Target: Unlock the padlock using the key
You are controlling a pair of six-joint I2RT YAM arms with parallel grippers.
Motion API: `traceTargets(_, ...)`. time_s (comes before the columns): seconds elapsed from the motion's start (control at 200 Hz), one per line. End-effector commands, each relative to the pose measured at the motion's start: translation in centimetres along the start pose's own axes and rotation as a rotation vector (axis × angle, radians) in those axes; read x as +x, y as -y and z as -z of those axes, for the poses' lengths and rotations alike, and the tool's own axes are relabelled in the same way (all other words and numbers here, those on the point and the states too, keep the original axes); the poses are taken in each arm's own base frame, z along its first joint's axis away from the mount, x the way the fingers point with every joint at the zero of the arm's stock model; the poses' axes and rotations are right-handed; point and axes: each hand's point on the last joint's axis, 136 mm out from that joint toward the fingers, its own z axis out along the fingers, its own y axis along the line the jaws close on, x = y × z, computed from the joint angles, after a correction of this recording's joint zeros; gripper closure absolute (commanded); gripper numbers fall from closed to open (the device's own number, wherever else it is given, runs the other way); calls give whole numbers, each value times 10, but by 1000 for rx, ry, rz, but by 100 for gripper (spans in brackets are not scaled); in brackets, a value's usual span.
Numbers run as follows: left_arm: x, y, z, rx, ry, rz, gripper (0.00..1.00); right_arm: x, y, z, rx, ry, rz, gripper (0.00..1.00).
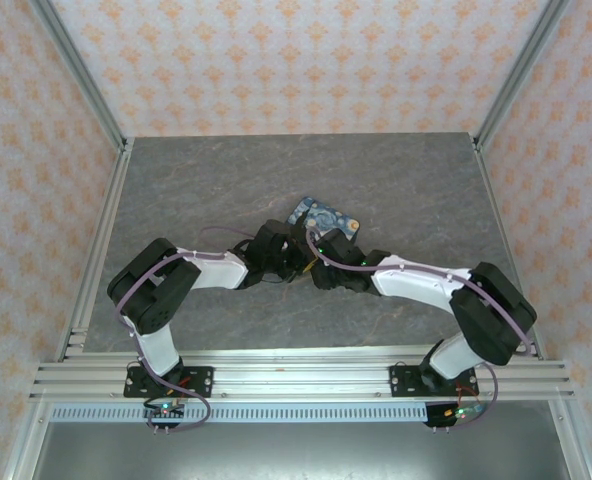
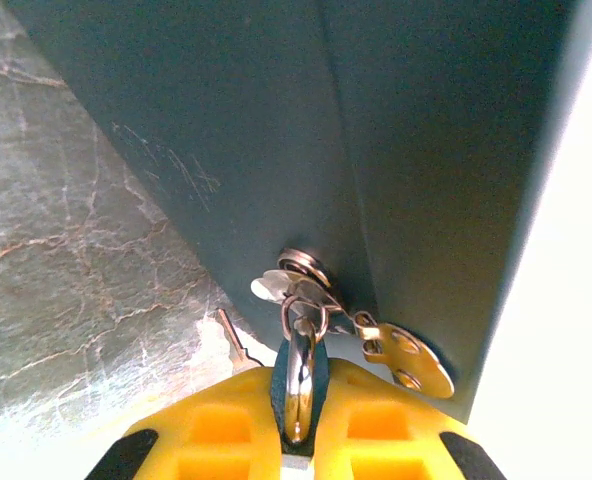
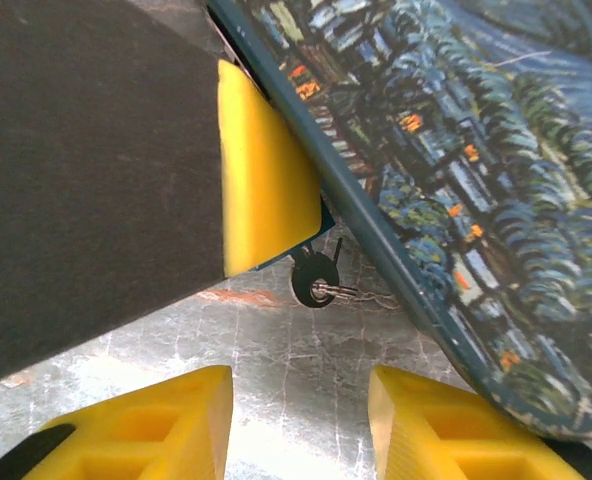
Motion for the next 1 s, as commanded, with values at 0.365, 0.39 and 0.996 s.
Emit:
traceTargets(0.365,1,19,2,44,-20,-21,100,-39,12,-1,120,121,13,61)
traceTargets(0.39,1,18,2,43,-20,-20,100,-40,11,-2,116,120,13,61)
traceTargets(0.996,2,20,-1,70,-28,17,100,-54,-6,-7,64,194,-48,66)
